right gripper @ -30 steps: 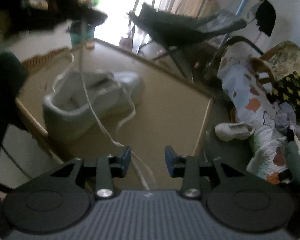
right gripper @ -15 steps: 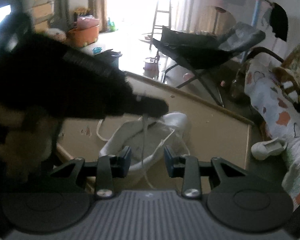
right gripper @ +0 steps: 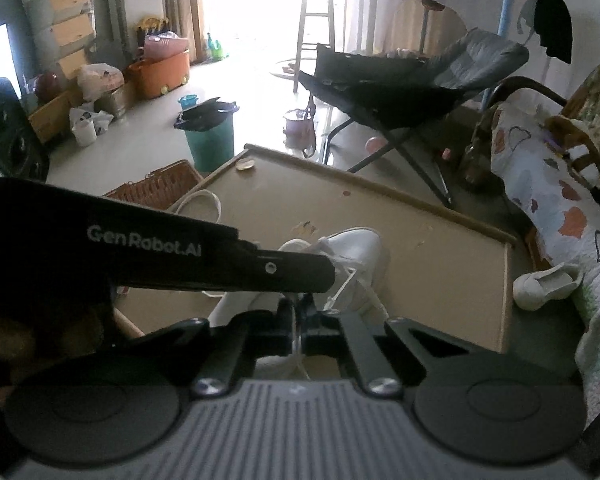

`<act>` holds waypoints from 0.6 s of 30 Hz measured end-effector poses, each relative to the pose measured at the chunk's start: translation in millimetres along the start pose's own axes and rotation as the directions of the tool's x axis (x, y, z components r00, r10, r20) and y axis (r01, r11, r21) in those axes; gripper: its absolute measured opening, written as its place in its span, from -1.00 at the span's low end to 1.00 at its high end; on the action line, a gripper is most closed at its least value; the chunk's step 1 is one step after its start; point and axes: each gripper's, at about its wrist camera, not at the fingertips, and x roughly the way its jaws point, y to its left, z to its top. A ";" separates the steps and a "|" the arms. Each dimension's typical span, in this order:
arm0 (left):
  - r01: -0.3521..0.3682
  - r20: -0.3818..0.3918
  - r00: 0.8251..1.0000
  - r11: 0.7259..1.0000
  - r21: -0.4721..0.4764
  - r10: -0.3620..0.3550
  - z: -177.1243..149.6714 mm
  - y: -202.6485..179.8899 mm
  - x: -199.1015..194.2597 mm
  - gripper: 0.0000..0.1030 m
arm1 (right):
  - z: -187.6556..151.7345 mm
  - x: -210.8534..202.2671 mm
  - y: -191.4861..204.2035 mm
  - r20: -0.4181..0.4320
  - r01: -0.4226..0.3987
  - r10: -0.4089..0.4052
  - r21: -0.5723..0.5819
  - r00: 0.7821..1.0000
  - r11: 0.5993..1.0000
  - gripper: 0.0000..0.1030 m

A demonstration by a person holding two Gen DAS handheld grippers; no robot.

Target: Lace up shoes with both hands

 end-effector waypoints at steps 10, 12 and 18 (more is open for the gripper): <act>-0.054 0.098 0.994 0.998 -0.026 0.057 10.6 10.0 -16.7 0.06 | -5.3 4.1 5.3 -0.004 0.053 -0.054 -0.077 0.999 0.996 -0.97; -0.082 0.152 0.985 0.996 -0.027 0.085 15.9 12.6 -26.6 0.09 | -7.1 5.8 6.8 -0.007 0.079 -0.081 -0.104 0.997 0.991 -0.97; -0.314 0.155 0.947 0.909 0.275 0.280 23.5 3.7 -27.9 0.10 | -11.1 14.6 11.7 -0.007 0.145 -0.150 -0.191 0.989 0.971 -0.97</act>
